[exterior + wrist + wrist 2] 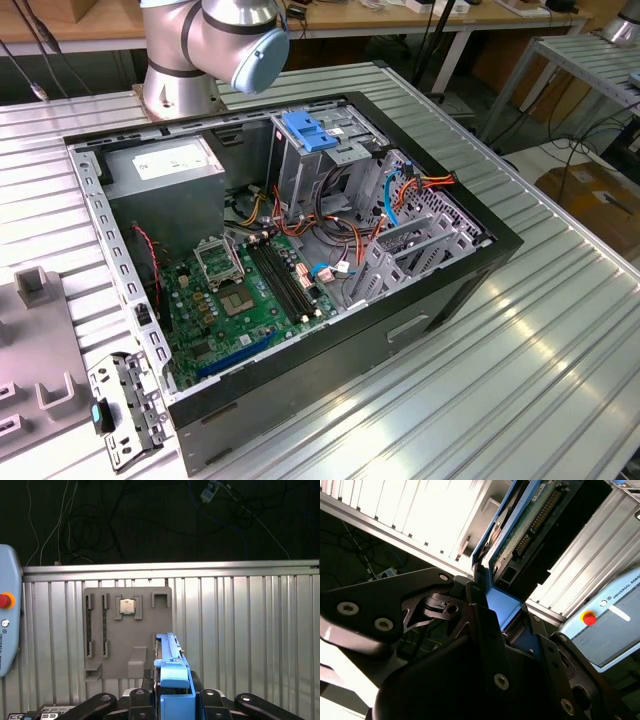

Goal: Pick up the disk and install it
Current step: 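Pick up the disk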

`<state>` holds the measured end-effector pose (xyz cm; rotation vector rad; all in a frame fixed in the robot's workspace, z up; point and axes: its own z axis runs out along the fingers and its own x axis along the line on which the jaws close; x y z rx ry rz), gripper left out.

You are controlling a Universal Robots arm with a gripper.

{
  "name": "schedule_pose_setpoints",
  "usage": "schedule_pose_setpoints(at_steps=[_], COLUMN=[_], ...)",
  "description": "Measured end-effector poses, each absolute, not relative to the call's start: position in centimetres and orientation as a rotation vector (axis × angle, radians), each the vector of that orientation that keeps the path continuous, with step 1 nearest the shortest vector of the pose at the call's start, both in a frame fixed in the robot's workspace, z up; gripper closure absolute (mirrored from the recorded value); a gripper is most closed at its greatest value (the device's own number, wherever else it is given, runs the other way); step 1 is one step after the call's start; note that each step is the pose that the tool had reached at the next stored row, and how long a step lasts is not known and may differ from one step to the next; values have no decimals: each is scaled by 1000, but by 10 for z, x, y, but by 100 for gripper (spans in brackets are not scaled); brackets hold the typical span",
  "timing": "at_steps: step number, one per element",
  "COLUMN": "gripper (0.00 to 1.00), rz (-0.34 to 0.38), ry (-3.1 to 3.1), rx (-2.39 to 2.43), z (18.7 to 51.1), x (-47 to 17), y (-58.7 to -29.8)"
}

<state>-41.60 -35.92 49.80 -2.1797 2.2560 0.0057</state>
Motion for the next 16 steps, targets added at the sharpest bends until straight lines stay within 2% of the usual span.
schedule_pose_setpoints(at_steps=[16], gripper=[63], rz=[6], ry=[2256], rx=[-2180], z=[498], x=[-407], y=[-359])
